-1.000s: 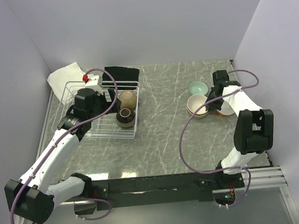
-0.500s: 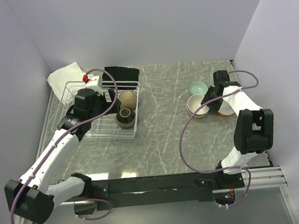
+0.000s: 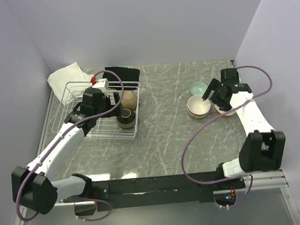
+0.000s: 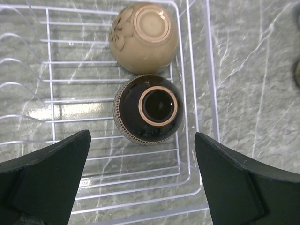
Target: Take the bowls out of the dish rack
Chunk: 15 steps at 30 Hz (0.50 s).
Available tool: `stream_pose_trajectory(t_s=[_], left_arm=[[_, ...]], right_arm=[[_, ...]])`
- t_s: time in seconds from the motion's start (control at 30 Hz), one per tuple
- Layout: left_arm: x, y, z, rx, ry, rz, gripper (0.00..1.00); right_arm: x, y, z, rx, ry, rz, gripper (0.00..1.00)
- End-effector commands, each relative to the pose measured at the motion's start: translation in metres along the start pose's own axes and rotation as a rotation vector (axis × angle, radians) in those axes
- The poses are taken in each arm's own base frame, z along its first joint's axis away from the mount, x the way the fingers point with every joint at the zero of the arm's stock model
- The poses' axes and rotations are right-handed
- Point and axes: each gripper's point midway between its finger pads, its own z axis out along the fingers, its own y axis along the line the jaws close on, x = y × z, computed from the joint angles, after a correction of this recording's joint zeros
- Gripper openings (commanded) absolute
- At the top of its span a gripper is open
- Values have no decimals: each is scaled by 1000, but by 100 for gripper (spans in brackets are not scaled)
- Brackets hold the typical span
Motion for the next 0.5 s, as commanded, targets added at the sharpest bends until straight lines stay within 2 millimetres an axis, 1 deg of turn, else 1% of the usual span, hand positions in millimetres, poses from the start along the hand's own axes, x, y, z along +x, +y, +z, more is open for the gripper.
stream_pose_trajectory(t_s=[0.0, 0.03, 0.1, 0.13, 0.17, 0.2, 0.23, 0.27, 0.3, 0.33, 0.37, 0.4, 0.47], left_arm=[[-11, -10, 5, 20, 0, 26, 99], [-8, -12, 7, 20, 12, 31, 99], [-4, -14, 14, 6, 37, 36, 99], [-1, -17, 17, 4, 49, 43, 100], [-1, -19, 19, -2, 56, 50, 100], [4, -17, 25, -25, 73, 51, 100], [7, -20, 28, -31, 83, 60, 99], [7, -21, 30, -42, 86, 64, 99], [11, -17, 35, -74, 99, 69, 100], [13, -18, 38, -82, 105, 75, 100], [12, -18, 40, -93, 102, 76, 99], [17, -15, 45, -110, 121, 81, 99], [17, -11, 50, -145, 123, 90, 99]], right_arm=[[-20, 9, -34, -64, -147, -1, 98], [-24, 14, -42, -95, -180, -2, 98], [-19, 17, -43, -121, -186, -5, 98], [-20, 22, -49, -156, -204, -4, 99], [-15, 23, -47, -164, -200, -7, 99], [-12, 26, -48, -176, -203, -12, 99], [-13, 28, -51, -191, -220, -4, 100], [-10, 25, -48, -189, -218, -1, 100], [-3, 32, -49, -209, -213, -20, 100], [-1, 39, -53, -233, -225, -31, 100], [4, 39, -51, -235, -217, -37, 100], [8, 41, -51, -243, -214, -42, 100], [15, 46, -50, -258, -207, -67, 100]])
